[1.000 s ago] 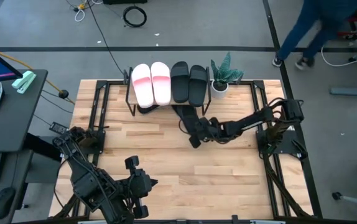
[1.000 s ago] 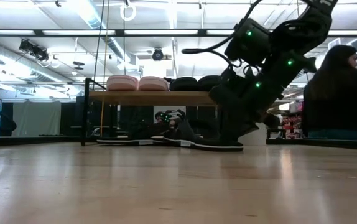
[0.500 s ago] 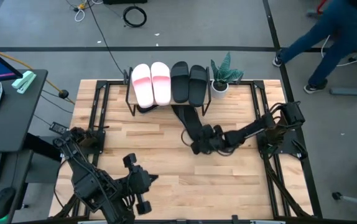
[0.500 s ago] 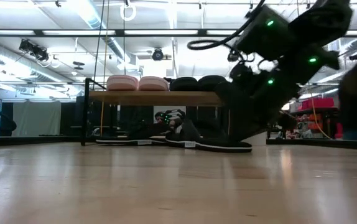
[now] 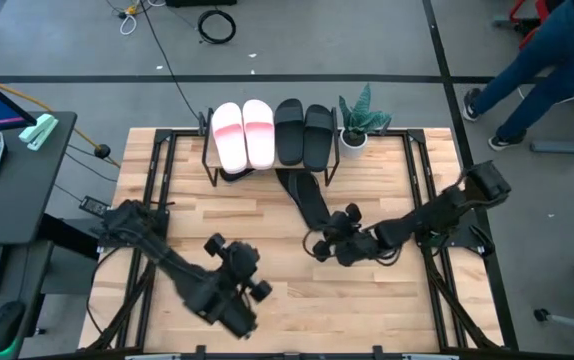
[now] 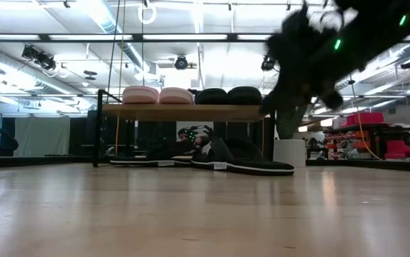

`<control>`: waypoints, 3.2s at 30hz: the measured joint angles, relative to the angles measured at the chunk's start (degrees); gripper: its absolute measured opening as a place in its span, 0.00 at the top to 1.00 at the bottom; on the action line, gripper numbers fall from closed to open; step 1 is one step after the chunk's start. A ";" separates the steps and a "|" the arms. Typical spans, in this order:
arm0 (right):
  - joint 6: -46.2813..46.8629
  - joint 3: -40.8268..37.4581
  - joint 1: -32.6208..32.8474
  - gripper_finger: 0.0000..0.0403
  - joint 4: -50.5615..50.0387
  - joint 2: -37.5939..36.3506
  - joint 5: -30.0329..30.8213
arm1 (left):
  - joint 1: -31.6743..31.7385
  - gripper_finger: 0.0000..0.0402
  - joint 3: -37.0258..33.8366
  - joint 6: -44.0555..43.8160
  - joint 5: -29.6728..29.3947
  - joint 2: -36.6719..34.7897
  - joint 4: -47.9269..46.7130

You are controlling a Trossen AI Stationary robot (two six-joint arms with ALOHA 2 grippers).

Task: Pick and place slides into the shelf
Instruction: Put the black slipper under the shelf

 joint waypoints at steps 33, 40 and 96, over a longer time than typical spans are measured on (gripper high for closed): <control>-7.70 0.13 11.54 0.97 -30.29 -34.04 9.85 | 43.84 0.99 -42.42 44.56 33.18 -0.90 79.56; -7.59 0.11 11.51 0.97 -31.43 -33.98 7.41 | 47.99 0.98 -43.98 46.87 32.94 -0.88 79.42; -6.27 0.20 11.32 0.97 -31.37 -34.17 9.90 | 32.85 0.99 -39.13 46.05 25.51 10.31 107.34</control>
